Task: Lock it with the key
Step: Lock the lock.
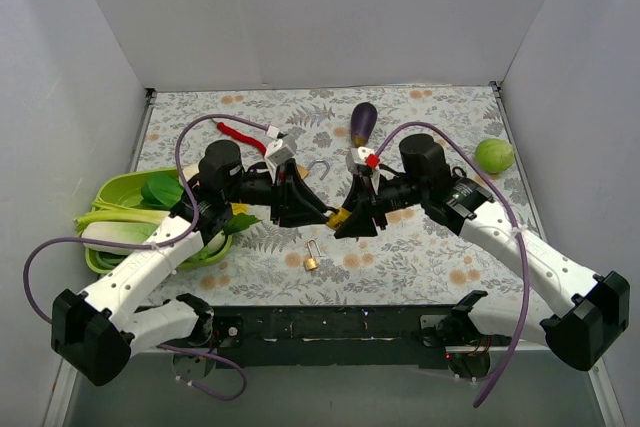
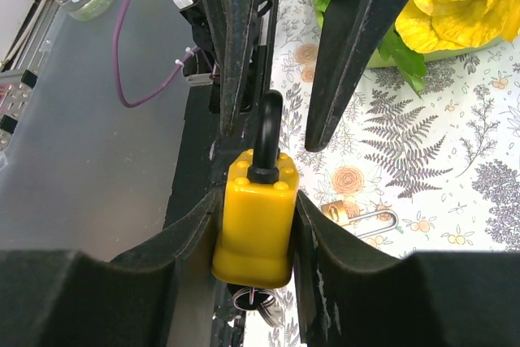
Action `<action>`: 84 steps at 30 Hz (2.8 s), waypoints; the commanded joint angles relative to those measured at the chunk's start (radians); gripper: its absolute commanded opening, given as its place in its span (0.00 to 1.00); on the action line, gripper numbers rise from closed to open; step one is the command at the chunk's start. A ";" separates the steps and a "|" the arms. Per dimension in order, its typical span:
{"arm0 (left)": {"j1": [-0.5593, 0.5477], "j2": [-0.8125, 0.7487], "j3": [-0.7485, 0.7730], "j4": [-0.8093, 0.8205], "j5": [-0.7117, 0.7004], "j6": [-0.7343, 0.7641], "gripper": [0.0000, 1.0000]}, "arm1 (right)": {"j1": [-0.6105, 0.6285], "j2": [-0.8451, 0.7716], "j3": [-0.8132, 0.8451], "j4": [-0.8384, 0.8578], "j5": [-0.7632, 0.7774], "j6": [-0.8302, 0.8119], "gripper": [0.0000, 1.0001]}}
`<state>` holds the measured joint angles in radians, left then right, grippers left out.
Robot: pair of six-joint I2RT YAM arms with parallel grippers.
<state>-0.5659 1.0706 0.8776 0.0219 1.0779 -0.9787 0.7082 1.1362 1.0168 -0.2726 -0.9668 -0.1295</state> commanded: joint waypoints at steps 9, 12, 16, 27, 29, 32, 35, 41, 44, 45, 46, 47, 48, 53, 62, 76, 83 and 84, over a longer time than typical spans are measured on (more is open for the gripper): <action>-0.011 0.011 -0.019 0.113 -0.024 -0.091 0.30 | 0.008 0.007 0.017 0.090 -0.047 0.016 0.01; -0.015 0.025 -0.016 0.115 -0.015 -0.081 0.14 | 0.008 0.007 0.020 0.101 -0.049 0.024 0.01; -0.022 0.035 -0.014 0.115 -0.021 -0.109 0.00 | 0.008 0.010 0.022 0.098 -0.046 0.027 0.01; 0.047 0.055 -0.014 0.193 -0.013 -0.250 0.00 | -0.087 0.008 0.046 -0.082 0.017 0.028 0.74; 0.066 0.069 -0.006 0.220 -0.006 -0.271 0.00 | -0.114 0.016 0.040 -0.112 -0.013 0.016 0.69; 0.077 0.087 0.004 0.245 0.005 -0.298 0.00 | -0.162 0.026 0.037 -0.138 -0.056 0.008 0.57; 0.078 0.100 0.012 0.253 0.017 -0.302 0.00 | -0.185 0.031 0.036 -0.136 -0.070 0.007 0.49; 0.078 0.109 0.008 0.274 0.030 -0.311 0.00 | -0.194 0.056 0.034 -0.080 -0.121 0.053 0.42; 0.080 0.109 0.001 0.289 0.027 -0.322 0.00 | -0.194 0.066 0.029 -0.073 -0.147 0.070 0.41; 0.080 0.111 0.000 0.299 0.025 -0.327 0.00 | -0.194 0.068 0.025 -0.074 -0.151 0.071 0.39; 0.080 0.112 0.000 0.302 0.024 -0.328 0.00 | -0.194 0.069 0.023 -0.074 -0.154 0.073 0.39; 0.078 0.114 0.000 0.303 0.022 -0.328 0.00 | -0.194 0.068 0.019 -0.067 -0.156 0.077 0.38; 0.078 0.115 0.000 0.306 0.020 -0.328 0.00 | -0.196 0.071 0.016 -0.059 -0.158 0.096 0.34; 0.080 0.121 -0.002 0.305 0.022 -0.327 0.00 | -0.217 0.089 0.009 -0.010 -0.210 0.166 0.21; 0.133 0.152 0.029 0.315 0.011 -0.350 0.00 | -0.239 0.085 0.002 -0.111 -0.208 0.104 0.01; 0.184 0.364 0.236 0.334 -0.012 -0.327 0.00 | -0.513 0.201 -0.058 -0.316 -0.187 -0.019 0.01; 0.104 0.607 0.397 -0.015 -0.079 -0.120 0.00 | -0.641 0.315 -0.058 -0.159 0.065 0.110 0.01; 0.086 0.632 0.411 -0.045 -0.105 -0.109 0.00 | -0.641 0.341 -0.054 -0.139 0.089 0.111 0.01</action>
<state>-0.4221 1.6241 1.2098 0.1841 1.0428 -1.2148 0.0780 1.4368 0.9508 -0.5056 -1.0145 -0.0643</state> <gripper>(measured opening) 0.068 0.024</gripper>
